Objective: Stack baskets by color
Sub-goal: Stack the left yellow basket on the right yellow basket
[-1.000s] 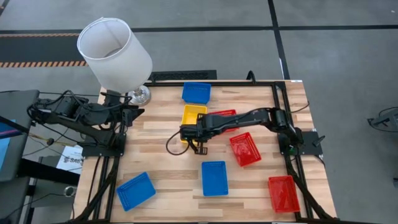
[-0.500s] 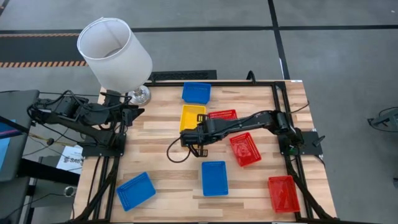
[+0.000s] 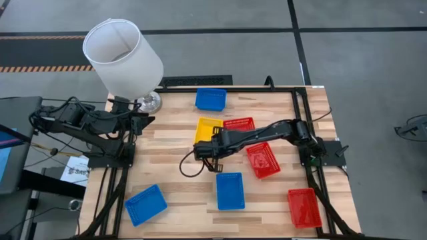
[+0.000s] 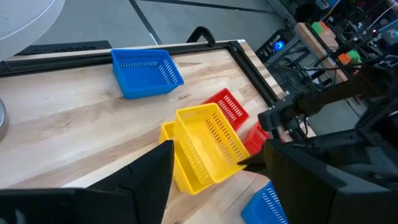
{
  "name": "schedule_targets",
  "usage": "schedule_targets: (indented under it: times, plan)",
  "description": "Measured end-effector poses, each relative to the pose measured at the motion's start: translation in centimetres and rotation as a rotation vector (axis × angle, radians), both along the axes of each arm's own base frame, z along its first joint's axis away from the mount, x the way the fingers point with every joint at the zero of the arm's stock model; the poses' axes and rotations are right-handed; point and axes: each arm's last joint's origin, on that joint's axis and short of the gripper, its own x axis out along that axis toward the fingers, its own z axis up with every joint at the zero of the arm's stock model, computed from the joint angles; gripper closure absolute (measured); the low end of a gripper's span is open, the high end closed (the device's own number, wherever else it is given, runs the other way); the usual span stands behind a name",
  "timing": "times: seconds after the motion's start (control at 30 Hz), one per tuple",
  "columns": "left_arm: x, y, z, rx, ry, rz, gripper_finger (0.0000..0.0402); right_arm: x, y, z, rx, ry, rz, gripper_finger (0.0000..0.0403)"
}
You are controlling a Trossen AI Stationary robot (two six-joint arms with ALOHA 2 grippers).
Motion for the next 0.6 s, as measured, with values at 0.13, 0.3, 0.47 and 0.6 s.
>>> schedule_targets:
  times: [0.13,0.3,0.47,0.6]
  plan:
    - [0.0,0.0,0.0,0.000,0.000,0.000,0.0164,-0.1,0.0,-1.2,0.011,0.023,0.008,0.0368]
    - [0.0,0.0,0.0,0.000,0.002,0.000,0.0164,-0.1,-0.5,-2.4,0.008,0.032,0.009,0.0367]
    - [-0.1,0.0,-0.1,0.003,0.010,0.000,0.0164,0.1,-0.8,-2.5,0.040,0.018,0.031,0.0351]
    - [-0.1,0.0,-0.1,-0.002,0.013,0.004,0.0164,0.3,-1.1,-2.5,0.061,0.012,0.039,0.0315]
